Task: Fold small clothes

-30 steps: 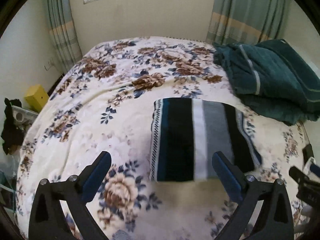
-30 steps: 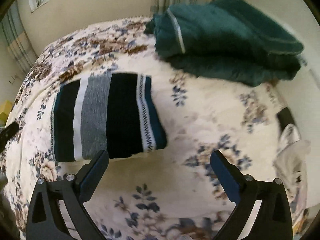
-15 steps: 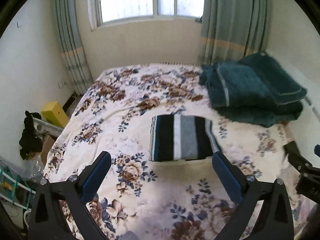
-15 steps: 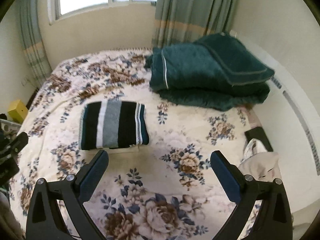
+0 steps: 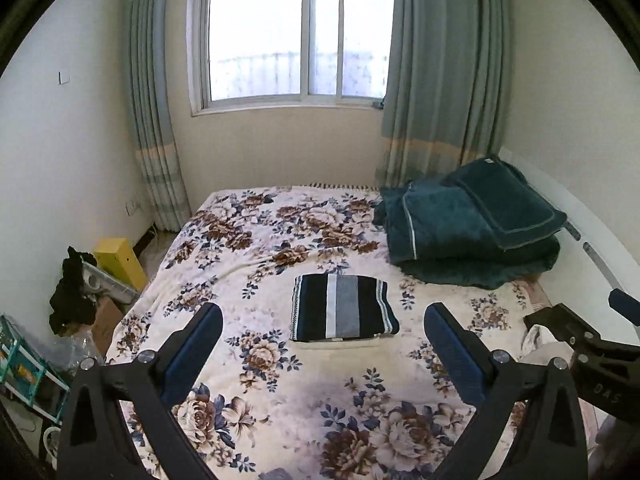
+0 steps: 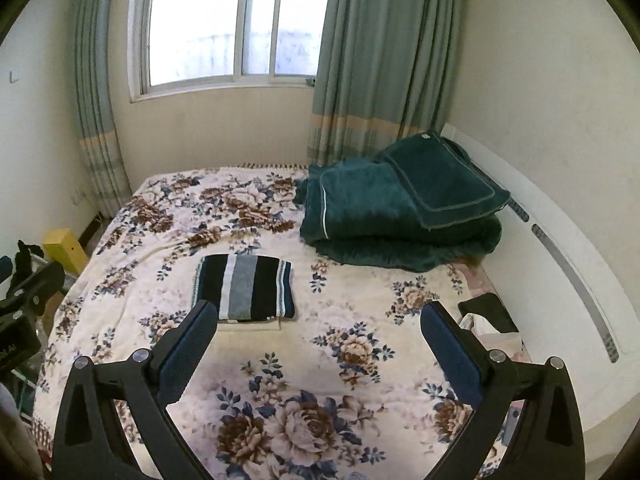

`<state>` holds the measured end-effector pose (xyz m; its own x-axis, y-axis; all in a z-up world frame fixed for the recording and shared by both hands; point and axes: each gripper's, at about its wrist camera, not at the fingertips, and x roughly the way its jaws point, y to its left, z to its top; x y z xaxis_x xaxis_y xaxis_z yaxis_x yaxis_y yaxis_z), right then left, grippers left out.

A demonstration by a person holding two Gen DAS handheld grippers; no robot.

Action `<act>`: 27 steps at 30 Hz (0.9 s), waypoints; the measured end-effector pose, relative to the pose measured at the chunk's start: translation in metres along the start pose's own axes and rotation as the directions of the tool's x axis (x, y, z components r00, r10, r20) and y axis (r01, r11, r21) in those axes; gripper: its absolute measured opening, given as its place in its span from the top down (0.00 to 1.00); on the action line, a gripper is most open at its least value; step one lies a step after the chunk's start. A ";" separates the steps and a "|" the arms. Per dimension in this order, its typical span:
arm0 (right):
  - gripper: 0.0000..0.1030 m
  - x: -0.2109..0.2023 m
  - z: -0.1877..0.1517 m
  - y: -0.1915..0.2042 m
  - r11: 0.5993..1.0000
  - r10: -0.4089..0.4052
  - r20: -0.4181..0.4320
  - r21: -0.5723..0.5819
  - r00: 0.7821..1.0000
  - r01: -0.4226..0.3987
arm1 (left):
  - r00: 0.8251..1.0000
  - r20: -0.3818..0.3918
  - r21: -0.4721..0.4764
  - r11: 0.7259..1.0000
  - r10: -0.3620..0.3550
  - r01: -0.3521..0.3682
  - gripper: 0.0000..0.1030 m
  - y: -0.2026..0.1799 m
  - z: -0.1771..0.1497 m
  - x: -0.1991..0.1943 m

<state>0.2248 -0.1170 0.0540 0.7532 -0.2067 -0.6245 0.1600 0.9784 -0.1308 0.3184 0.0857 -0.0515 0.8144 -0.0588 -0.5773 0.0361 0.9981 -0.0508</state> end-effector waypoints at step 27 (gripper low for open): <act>0.00 -0.068 -0.006 -0.012 0.997 0.076 0.041 -0.017 0.996 -0.075 | 0.998 0.010 -0.026 0.998 0.059 -0.059 0.00 -0.004 -0.017 -0.056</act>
<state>0.1679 -0.1149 0.0930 0.7884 -0.1317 -0.6009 0.0922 0.9911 -0.0961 0.2627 0.0846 -0.0331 0.8209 0.0004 -0.5711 -0.0271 0.9989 -0.0383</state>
